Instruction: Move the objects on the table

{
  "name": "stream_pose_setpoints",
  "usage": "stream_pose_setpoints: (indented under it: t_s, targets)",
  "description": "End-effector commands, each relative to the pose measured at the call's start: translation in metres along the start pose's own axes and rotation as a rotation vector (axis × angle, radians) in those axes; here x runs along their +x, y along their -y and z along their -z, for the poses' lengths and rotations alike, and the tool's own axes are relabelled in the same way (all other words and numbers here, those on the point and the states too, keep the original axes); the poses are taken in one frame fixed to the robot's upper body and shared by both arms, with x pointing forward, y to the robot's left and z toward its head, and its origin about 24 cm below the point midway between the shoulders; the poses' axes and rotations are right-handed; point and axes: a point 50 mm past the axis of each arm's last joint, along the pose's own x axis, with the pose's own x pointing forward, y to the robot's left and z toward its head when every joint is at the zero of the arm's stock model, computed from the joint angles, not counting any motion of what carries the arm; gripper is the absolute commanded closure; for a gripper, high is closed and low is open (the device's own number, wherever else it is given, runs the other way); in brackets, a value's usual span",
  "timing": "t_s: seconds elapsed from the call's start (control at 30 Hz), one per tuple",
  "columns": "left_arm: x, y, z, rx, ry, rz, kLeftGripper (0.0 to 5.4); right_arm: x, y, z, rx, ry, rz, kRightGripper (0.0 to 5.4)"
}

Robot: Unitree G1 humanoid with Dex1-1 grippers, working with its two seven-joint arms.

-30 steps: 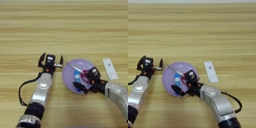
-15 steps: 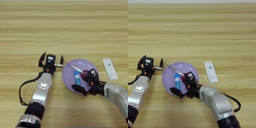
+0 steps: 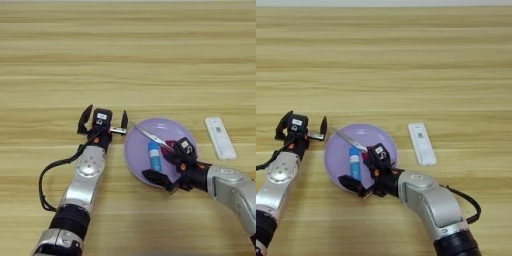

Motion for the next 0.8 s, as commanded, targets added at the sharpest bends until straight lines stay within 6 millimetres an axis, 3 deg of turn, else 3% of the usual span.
stream_pose_setpoints:
  t_s: [0.03, 0.43, 0.8]
  targets:
    - [0.002, 0.002, -0.004, 0.007, 0.003, -0.001, 0.03, 0.002, 0.001, 0.000, 0.017, -0.020, -0.017, 0.00]
    - [0.003, 0.004, -0.004, 0.006, 0.004, 0.000, 0.03, 0.010, 0.020, 0.008, 0.030, -0.061, 0.048, 0.00]
    - [0.002, 0.003, -0.004, 0.007, 0.003, 0.001, 0.03, 0.013, 0.021, 0.010, 0.011, -0.066, 0.061, 0.00]
